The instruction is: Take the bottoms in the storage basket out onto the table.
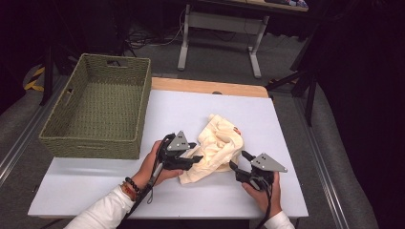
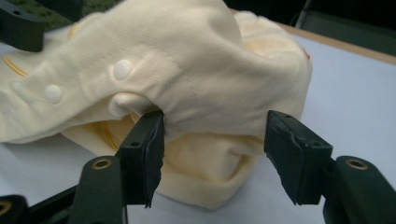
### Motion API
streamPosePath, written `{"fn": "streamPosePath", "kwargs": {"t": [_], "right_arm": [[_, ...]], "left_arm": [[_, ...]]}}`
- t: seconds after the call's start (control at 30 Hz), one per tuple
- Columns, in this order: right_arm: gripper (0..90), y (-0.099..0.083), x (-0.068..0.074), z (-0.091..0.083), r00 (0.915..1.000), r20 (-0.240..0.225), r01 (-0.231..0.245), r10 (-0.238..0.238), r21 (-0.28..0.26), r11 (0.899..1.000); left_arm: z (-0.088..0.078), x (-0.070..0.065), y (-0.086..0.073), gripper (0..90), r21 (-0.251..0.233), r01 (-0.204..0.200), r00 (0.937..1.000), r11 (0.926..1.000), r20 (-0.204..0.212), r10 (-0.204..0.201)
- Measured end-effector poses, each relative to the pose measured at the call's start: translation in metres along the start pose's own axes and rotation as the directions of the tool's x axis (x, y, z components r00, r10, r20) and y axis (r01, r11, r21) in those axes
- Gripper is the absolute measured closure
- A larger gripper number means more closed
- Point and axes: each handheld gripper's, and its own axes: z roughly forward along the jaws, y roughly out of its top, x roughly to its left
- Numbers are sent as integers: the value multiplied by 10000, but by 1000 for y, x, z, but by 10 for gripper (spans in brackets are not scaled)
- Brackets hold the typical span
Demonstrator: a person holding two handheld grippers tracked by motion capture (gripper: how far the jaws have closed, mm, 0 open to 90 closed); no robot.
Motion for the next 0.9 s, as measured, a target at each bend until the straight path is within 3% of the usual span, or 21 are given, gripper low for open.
{"fn": "streamPosePath", "kwargs": {"t": [0.23, 0.33, 0.4, 0.53, 0.63, 0.9], "right_arm": [[397, -6, -5, 10, 9993, 256, -297, 273, 961, 9949], [407, -8, -5, 14, 9988, 362, -365, 318, 1358, 9901], [412, -10, -6, 17, 9986, 380, -438, 381, 1608, 9860], [438, -12, -7, 21, 9970, 431, -707, 635, 1942, 9784], [531, -11, -7, 23, 9971, 292, -748, 703, 2092, 9750], [767, -11, -11, 25, 9947, -438, -799, 926, 2332, 9691]], "left_arm": [[16, 10, -16, 502, 902, 331, 9977, 9954, 562, -383], [20, 13, -19, 540, 1047, 493, 9931, 9933, 1009, -599], [20, 13, -19, 617, 1137, 412, 9889, 9927, 1371, -568], [16, 9, -15, 740, 1198, 31, 9917, 9928, 1276, -185], [12, 4, -12, 802, 1153, -348, 9948, 9927, 988, 235], [-5, 0, -8, 828, 1135, -1028, 9941, 9882, 463, 980]]}}
